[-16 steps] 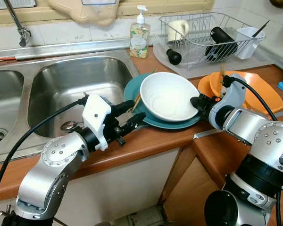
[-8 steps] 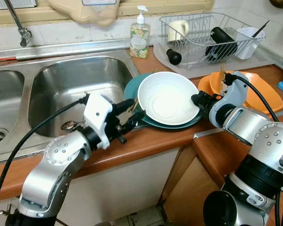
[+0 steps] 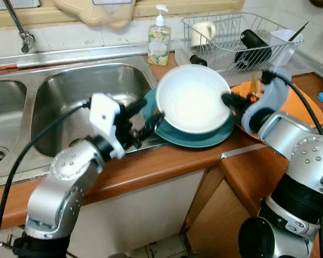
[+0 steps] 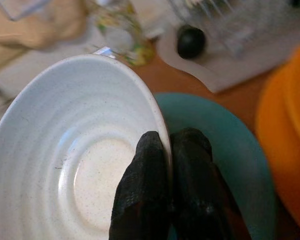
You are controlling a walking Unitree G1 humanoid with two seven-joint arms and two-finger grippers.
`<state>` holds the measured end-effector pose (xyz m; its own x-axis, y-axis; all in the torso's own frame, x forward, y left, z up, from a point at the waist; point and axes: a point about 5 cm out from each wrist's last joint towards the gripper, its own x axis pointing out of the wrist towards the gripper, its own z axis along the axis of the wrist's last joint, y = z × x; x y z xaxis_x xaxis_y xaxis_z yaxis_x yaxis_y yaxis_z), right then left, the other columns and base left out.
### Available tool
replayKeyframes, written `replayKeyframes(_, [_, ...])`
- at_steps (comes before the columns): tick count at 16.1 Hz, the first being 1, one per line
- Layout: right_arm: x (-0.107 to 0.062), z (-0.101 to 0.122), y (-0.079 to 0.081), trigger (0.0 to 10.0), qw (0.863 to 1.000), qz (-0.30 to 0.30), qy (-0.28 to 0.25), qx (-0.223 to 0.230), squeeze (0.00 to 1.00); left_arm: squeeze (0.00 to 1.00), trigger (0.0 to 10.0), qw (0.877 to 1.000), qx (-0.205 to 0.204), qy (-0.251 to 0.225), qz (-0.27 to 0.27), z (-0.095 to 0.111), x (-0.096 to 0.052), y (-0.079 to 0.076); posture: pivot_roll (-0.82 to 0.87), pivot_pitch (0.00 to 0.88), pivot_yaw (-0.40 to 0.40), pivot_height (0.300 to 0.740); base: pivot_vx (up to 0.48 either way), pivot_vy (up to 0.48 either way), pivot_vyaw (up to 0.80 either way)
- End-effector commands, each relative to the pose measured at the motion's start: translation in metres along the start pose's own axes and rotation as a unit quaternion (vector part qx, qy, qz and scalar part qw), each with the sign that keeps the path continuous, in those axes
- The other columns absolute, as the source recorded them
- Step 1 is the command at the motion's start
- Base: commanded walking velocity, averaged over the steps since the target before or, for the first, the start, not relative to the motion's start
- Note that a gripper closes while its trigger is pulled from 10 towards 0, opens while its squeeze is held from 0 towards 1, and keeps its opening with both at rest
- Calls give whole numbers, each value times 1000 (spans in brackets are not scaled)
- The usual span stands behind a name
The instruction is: Kitchen organization
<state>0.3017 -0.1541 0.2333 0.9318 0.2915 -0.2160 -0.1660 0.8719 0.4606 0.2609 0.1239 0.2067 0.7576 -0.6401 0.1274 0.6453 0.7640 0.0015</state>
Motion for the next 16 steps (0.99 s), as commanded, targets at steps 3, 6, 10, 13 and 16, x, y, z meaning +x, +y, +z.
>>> replayKeyframes(3, [-3,19,20,0,994,62,-75,-59,0,0,10000,999,-24,-1,34,1,1,9,-110,0,-16,740,0,0,0])
replayKeyframes(6, [-5,25,36,0,979,125,-116,-111,0,0,10000,997,-67,-8,42,-2,3,10,-113,0,-11,740,0,0,0])
replayKeyframes(10, [-6,18,52,0,958,191,-126,-170,0,0,10000,994,-100,-25,45,1,3,12,-103,0,-12,740,0,0,0])
replayKeyframes(13, [-7,18,54,0,954,208,-141,-163,0,0,10000,993,-71,-25,86,0,-1,22,-104,0,-13,740,0,0,0])
replayKeyframes(16, [-3,18,48,0,958,183,-147,-163,0,0,10000,992,-89,-35,79,3,-3,20,-101,0,-20,740,0,0,0])
